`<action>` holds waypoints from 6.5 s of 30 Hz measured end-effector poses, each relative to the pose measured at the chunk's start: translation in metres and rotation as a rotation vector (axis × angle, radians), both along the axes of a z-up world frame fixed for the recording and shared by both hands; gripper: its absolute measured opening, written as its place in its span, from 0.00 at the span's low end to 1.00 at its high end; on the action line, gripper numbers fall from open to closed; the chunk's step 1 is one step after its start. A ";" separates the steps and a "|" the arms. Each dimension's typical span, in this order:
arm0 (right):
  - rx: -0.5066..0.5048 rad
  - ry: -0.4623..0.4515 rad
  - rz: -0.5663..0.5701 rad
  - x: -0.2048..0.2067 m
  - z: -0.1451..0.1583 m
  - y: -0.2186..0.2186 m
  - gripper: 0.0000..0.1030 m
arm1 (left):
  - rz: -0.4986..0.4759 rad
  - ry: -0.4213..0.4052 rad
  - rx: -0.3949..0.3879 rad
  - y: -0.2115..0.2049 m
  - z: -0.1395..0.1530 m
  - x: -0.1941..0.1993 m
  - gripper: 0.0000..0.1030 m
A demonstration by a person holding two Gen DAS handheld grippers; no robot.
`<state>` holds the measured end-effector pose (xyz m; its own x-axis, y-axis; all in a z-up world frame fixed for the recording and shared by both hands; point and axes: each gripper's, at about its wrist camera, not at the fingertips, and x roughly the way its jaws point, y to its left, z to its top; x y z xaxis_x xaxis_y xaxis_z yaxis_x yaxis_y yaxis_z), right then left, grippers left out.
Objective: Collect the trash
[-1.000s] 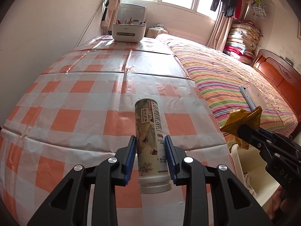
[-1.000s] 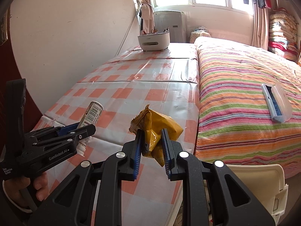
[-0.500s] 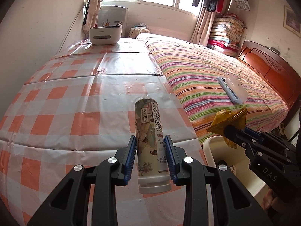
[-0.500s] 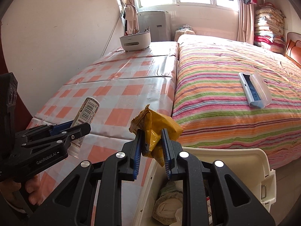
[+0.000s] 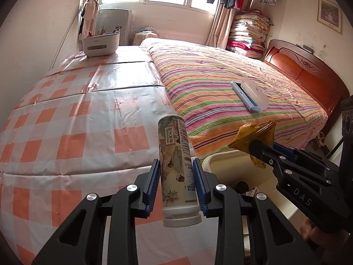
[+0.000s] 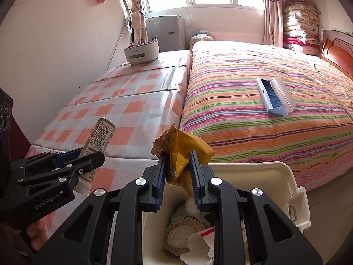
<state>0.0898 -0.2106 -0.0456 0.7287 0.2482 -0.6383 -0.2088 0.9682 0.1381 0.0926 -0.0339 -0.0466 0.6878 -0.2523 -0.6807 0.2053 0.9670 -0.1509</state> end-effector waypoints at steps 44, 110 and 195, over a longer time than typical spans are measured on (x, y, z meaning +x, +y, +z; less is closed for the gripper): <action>0.064 -0.025 -0.260 -0.030 -0.003 -0.085 0.49 | -0.158 0.022 0.022 -0.089 -0.013 -0.014 0.68; -0.029 -0.037 -0.283 -0.047 -0.008 -0.059 0.74 | 0.067 -0.029 0.111 -0.032 0.004 -0.029 0.74; -0.033 -0.021 -0.265 -0.045 -0.011 -0.056 0.75 | -0.048 -0.015 0.179 -0.047 -0.007 -0.037 0.74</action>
